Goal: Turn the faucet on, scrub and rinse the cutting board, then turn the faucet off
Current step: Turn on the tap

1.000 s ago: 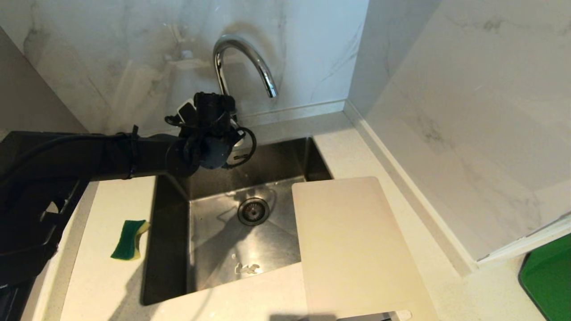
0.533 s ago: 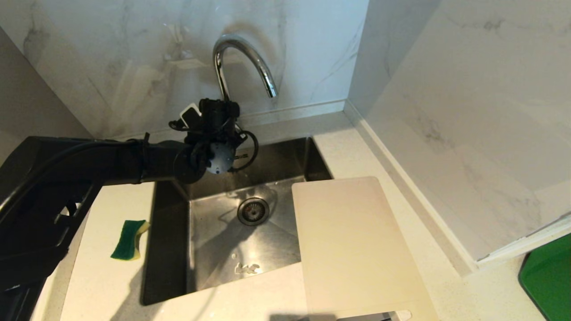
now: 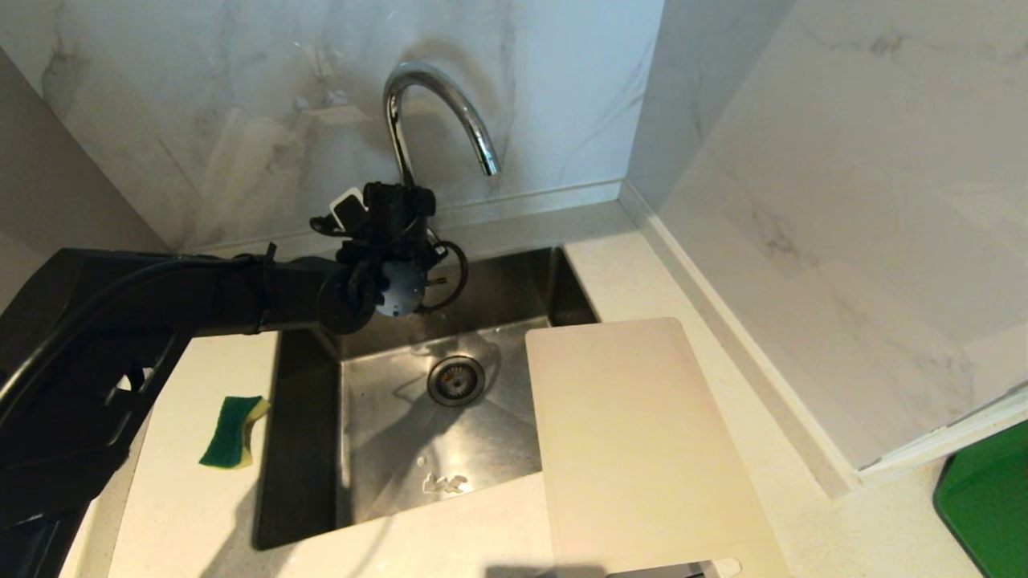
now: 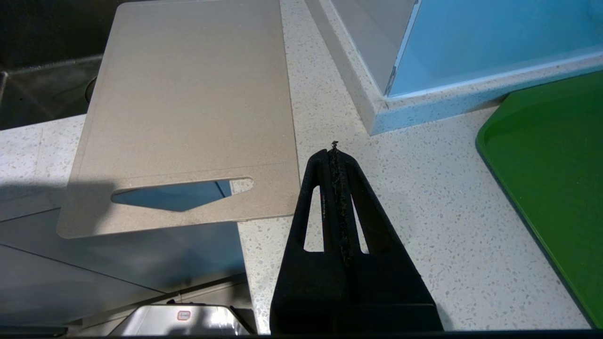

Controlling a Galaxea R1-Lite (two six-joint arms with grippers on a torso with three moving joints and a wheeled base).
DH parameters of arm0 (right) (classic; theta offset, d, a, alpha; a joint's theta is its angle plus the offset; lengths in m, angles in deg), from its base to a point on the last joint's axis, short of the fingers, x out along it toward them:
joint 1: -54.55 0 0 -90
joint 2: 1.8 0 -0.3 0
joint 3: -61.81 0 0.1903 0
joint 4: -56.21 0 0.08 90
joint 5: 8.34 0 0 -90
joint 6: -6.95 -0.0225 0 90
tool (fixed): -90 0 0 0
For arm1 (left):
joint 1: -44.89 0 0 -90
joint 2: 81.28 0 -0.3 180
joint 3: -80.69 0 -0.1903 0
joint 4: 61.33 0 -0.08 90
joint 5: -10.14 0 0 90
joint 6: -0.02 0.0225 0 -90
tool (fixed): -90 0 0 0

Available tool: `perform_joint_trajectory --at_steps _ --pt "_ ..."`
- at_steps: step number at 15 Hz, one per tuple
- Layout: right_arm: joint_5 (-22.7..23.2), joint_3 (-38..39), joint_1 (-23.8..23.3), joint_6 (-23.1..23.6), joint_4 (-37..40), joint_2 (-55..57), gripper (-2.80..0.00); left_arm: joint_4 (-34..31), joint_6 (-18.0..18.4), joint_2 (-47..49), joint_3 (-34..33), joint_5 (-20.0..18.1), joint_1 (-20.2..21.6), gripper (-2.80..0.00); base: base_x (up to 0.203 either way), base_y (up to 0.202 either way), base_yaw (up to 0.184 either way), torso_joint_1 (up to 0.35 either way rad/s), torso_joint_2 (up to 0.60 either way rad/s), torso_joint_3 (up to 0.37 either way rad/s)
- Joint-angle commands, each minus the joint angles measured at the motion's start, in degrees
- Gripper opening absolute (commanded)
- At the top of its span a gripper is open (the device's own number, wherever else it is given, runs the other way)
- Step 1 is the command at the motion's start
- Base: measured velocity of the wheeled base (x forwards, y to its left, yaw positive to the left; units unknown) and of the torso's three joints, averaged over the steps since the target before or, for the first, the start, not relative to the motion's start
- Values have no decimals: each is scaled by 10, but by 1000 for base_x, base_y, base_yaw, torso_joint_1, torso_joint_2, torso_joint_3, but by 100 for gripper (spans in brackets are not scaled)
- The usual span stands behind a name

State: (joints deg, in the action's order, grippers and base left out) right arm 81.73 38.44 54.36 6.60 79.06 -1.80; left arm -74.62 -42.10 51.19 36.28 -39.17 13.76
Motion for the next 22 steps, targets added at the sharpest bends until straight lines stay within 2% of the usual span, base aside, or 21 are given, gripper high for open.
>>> perform_joint_trajectory --at_steps 1,4,5,9,12,17,20,22 --pt "0 0 0 0 0 -1 -280 2 18 1 0 5 -2 -280 0 0 0 0 0 0" --pt "0 0 0 0 0 0 -280 23 31 -1 0 6 -3 -280 0 0 0 0 0 0" --pt "0 0 0 0 0 -1 -280 37 36 -2 0 14 -3 0 0 0 0 0 0 0" --pt "0 0 0 0 0 -1 -280 74 36 1 -1 18 -1 0 0 0 0 0 0 0" --pt "0 0 0 0 0 0 -280 77 37 0 -2 22 6 0 0 0 0 0 0 0" --pt "0 0 0 0 0 0 -280 80 62 25 4 76 7 0 0 0 0 0 0 0" --pt "0 0 0 0 0 0 -280 92 64 37 5 92 9 0 0 0 0 0 0 0" --pt "0 0 0 0 0 -1 -280 133 65 42 5 100 17 0 0 0 0 0 0 0"
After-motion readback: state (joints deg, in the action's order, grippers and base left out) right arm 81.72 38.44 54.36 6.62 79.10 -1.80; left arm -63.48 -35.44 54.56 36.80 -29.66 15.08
